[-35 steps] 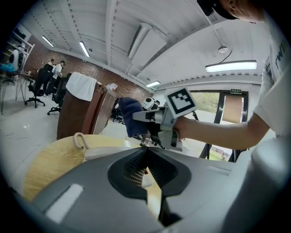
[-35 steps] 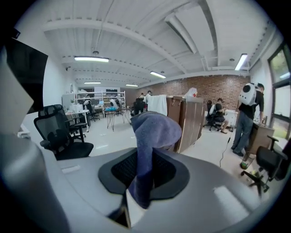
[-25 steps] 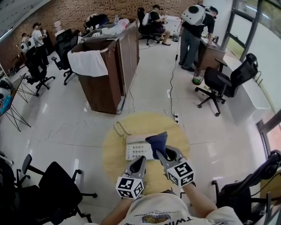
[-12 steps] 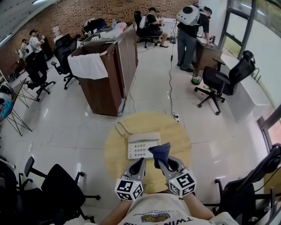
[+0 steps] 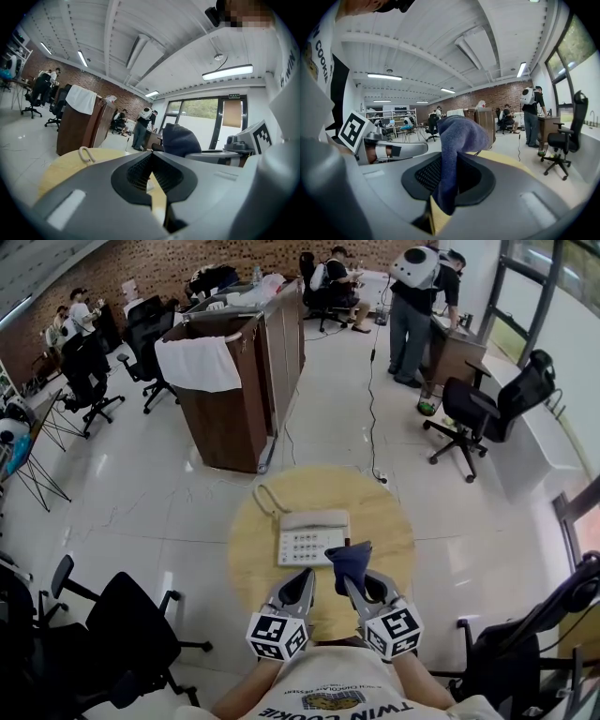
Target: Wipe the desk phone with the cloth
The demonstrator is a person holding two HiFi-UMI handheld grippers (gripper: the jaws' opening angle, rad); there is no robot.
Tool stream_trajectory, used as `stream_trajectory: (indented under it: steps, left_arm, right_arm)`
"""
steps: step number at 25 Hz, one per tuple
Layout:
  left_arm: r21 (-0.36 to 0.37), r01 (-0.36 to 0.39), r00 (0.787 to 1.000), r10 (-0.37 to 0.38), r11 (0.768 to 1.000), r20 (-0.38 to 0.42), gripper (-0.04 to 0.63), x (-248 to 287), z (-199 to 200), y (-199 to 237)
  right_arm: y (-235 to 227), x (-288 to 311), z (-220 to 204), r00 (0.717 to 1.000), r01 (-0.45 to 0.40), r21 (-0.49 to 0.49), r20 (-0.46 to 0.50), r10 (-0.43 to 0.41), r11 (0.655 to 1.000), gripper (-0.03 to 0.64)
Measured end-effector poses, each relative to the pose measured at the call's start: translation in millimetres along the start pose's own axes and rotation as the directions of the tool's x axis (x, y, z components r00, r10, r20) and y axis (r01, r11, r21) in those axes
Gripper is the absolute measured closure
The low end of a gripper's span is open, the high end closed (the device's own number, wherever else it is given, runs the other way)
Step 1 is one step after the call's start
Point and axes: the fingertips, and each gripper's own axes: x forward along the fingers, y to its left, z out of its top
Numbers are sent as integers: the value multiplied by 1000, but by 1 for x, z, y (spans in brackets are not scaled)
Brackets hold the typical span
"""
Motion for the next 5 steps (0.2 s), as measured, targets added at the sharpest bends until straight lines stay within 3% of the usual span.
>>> stream_trajectory:
  steps: [5]
  left_arm:
    - [-4, 15, 1000, -15, 1000, -8, 604, 0, -6, -1]
  right_arm:
    - [-2, -2, -5, 1000, 22, 12, -3, -22, 1000, 552]
